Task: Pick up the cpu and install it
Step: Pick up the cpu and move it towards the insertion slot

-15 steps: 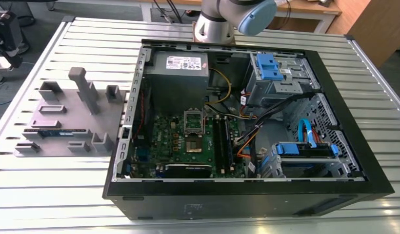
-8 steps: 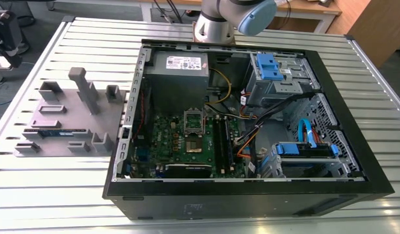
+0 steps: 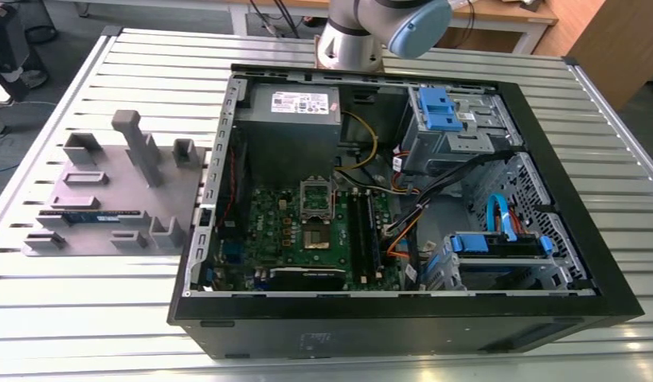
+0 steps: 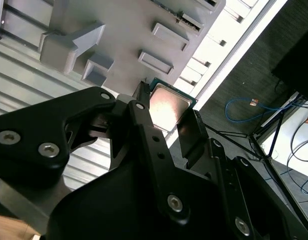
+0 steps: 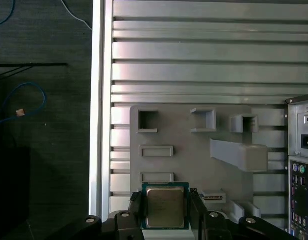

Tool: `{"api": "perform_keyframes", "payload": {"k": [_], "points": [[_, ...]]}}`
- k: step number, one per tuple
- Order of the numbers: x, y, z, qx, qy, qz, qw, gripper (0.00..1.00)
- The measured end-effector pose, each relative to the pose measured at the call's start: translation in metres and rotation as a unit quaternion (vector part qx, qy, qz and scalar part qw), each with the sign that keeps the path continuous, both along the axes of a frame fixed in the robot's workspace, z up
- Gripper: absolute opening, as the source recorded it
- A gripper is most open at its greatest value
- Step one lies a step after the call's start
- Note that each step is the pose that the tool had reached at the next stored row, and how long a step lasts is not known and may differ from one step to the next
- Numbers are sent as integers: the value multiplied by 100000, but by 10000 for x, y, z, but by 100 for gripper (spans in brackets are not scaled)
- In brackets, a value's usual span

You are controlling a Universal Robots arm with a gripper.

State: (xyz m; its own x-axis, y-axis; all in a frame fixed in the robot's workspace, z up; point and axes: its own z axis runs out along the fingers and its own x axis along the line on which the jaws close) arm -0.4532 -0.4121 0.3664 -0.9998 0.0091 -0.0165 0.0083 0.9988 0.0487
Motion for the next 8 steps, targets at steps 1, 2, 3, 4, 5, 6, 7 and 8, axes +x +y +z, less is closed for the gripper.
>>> {"api": "perform_keyframes", "payload": {"k": [1, 2, 3, 4, 5, 6, 7, 8], "points": [[0, 0, 0, 1, 1, -2, 100000, 47], [0, 0, 1, -3, 8, -2, 100000, 47], [0, 0, 2, -7, 13, -1, 100000, 47], [0, 0, 2, -7, 10, -2, 100000, 47], [2, 0, 3, -8, 14, 5, 100000, 47], [5, 0, 4, -9, 17, 1, 100000, 47], [10, 0, 4, -14, 24, 2, 100000, 47], [18, 0, 3, -9, 16, 5, 100000, 47]]}}
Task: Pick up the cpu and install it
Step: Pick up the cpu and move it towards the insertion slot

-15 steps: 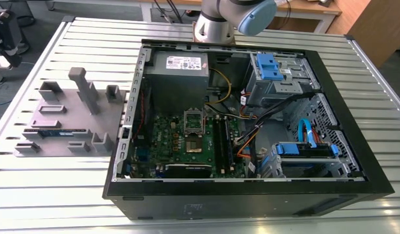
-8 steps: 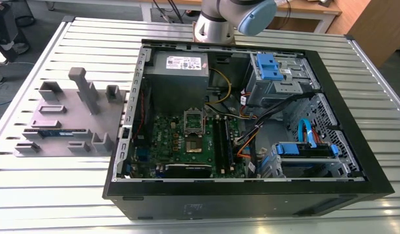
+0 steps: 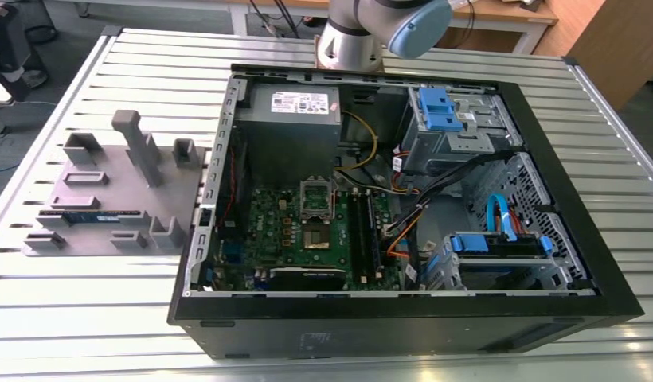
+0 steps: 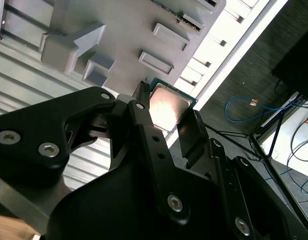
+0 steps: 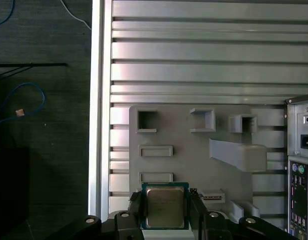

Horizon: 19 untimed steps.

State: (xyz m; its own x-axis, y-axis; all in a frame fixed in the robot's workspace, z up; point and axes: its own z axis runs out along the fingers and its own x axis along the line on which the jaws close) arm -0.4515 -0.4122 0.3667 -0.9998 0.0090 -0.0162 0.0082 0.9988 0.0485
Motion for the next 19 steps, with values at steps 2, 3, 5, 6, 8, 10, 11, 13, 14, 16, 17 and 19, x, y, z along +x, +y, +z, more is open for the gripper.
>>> {"api": "perform_keyframes", "payload": {"k": [2, 3, 5, 6, 8, 10, 11, 13, 14, 16, 17, 19], "points": [[19, 0, -1, 1, -6, -6, 100000, 47], [31, 0, 0, 0, -3, -4, 100000, 47], [55, 0, 0, 0, 1, -4, 100000, 47], [66, 0, -1, 2, -4, -4, 100000, 47], [90, 0, -1, 2, -3, -5, 100000, 47], [112, 0, -2, 2, -6, -6, 100000, 47], [122, 1, -2, 2, -1, -8, 100000, 47], [147, 0, -3, 6, -7, -4, 100000, 47], [160, 0, -3, 8, -5, -3, 100000, 47], [186, 0, -3, 13, -3, -5, 100000, 47], [200, 0, -3, 13, 0, -4, 100000, 47], [227, 0, -4, 13, -2, -4, 100000, 47]]}}
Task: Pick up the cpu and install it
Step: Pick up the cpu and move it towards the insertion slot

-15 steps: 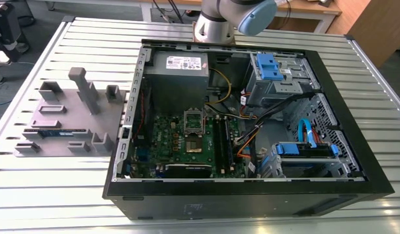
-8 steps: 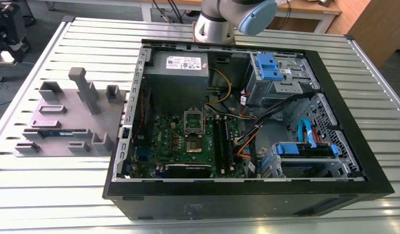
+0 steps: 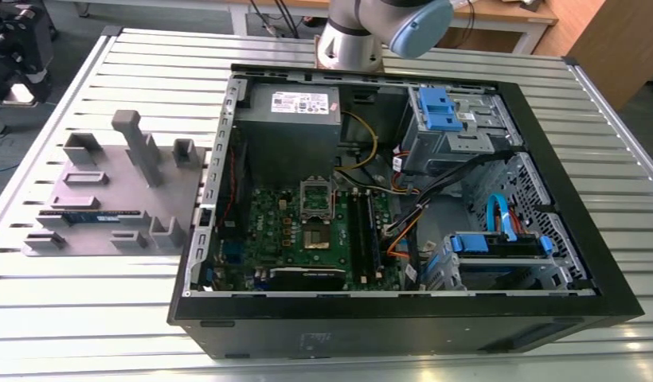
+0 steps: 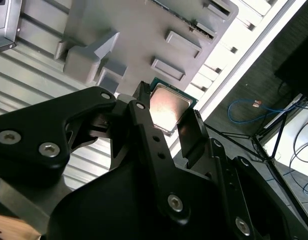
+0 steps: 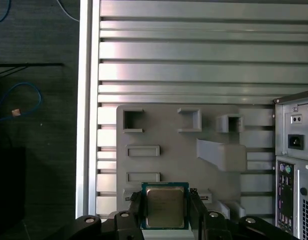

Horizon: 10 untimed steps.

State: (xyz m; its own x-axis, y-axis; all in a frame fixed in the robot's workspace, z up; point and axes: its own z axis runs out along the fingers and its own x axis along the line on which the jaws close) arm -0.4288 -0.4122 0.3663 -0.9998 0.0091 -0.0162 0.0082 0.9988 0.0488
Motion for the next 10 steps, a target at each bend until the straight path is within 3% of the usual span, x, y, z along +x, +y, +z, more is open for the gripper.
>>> {"api": "perform_keyframes", "payload": {"k": [10], "points": [[170, 0, -2, 4, -3, -3, 100000, 47]]}}
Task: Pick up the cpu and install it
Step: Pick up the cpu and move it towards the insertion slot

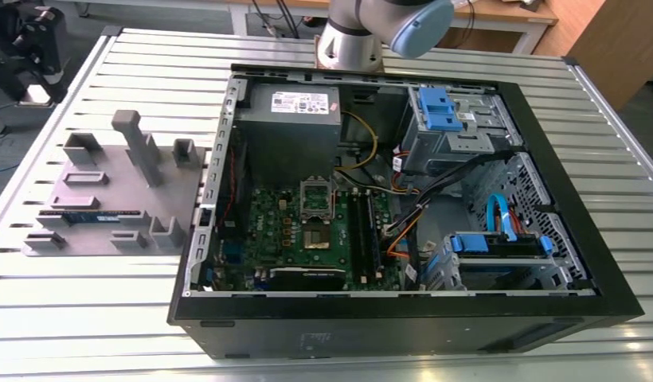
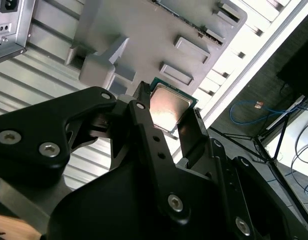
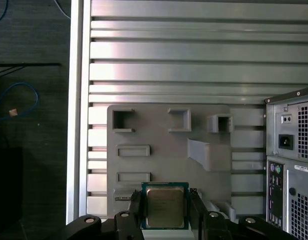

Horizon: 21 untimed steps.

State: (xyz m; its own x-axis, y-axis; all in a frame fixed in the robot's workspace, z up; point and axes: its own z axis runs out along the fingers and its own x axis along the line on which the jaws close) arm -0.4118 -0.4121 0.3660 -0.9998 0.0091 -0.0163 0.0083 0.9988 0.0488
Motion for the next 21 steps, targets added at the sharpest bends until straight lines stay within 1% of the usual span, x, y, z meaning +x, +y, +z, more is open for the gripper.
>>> {"api": "perform_keyframes", "payload": {"k": [8, 11, 21], "points": [[139, 0, -1, -1, 4, 3, 100000, 47], [176, 0, -1, -2, 2, 3, 100000, 47], [184, 0, -1, -2, 2, 1, 100000, 47]]}}
